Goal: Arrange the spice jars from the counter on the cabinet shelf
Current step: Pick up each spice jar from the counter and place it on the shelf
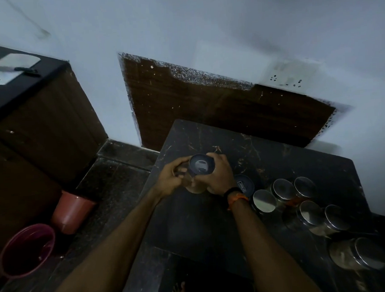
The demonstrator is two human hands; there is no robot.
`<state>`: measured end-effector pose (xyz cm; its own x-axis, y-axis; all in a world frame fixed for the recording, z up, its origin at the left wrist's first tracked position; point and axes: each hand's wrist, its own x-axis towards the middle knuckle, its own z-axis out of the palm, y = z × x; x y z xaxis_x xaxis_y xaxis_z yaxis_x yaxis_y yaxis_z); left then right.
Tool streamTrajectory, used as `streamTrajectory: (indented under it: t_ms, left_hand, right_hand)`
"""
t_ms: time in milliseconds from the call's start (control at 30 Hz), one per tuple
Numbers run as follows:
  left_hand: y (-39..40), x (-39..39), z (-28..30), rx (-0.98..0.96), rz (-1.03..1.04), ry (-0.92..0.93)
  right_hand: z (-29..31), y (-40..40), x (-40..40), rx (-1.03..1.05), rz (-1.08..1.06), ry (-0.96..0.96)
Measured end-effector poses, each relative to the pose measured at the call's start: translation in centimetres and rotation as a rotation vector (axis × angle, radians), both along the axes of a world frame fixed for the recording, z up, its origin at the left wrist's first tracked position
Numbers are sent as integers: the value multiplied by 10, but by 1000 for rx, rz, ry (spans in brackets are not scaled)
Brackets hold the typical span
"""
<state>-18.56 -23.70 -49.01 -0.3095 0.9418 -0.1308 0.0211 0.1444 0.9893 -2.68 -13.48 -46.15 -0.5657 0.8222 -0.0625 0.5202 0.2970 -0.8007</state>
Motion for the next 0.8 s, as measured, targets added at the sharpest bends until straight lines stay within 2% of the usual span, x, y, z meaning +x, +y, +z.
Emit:
streamTrajectory:
  t_ms: [133,233,300,400,533,700,800]
  left_hand:
    - [-3,19,28,66,20,-170]
    - [0,44,42,105,-18,-471]
    - [4,60,48,125,-57,-678]
    - [15,90,60,198,-112,-792]
    - [38,126,80,311,-24,-753]
    - [68,164,101,404,261,-380]
    - [84,184,109,450,336,-175]
  right_hand:
    - [34,14,27,-258,0,288]
    - [52,24,48,-435,20,493]
    - [62,30,57,-488,51,577]
    - [79,41,70,-525,69,664]
    - [96,59,92,-581,95,767]
    - [110,83,108,-486,12,735]
    - [117,91,115,-509,-47,734]
